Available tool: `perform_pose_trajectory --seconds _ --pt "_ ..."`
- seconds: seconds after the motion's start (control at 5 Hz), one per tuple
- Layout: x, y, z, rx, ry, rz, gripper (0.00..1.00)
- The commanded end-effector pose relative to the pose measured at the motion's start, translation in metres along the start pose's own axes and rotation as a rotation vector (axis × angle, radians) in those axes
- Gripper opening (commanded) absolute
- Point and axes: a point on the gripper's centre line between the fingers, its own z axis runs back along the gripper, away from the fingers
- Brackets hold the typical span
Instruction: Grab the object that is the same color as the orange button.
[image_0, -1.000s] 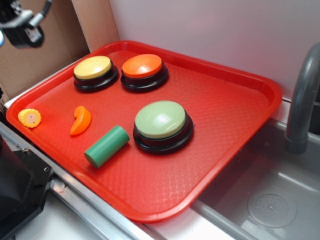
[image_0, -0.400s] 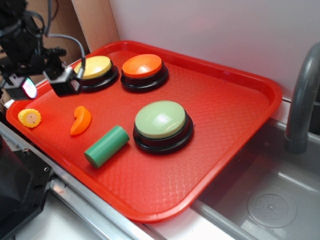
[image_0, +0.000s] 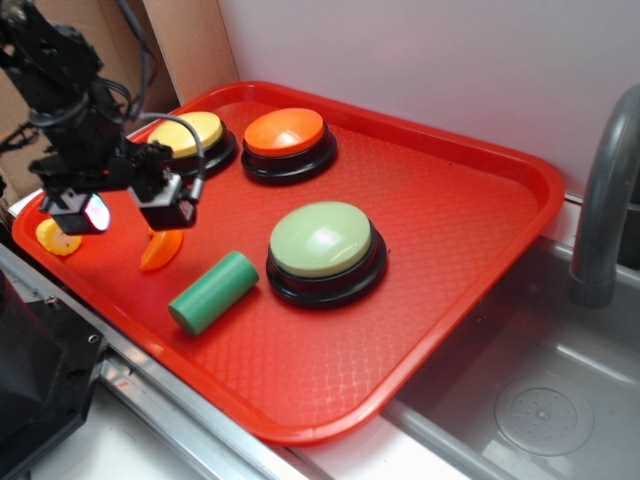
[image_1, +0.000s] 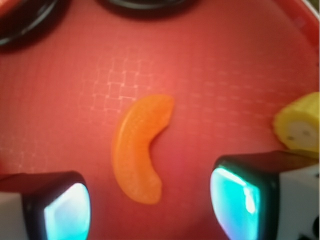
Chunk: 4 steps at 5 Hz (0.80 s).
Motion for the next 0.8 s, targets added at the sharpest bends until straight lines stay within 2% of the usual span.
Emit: perform_pose_trajectory --seconds 0.0,0.2,0.4,0.6 --pt "-0.0011 -0.0088 -0.0174 0.004 -0.018 -0.052 1.00" --pt "-0.0004 -0.0098 -0.0208 0.007 -0.021 -0.052 1.00" --pt "-0.0004 -0.0110 -0.0241 0.016 -0.034 -0.041 0.86" --pt "-0.0003 -0.0114 -0.0266 0.018 -0.026 -0.038 0.00"
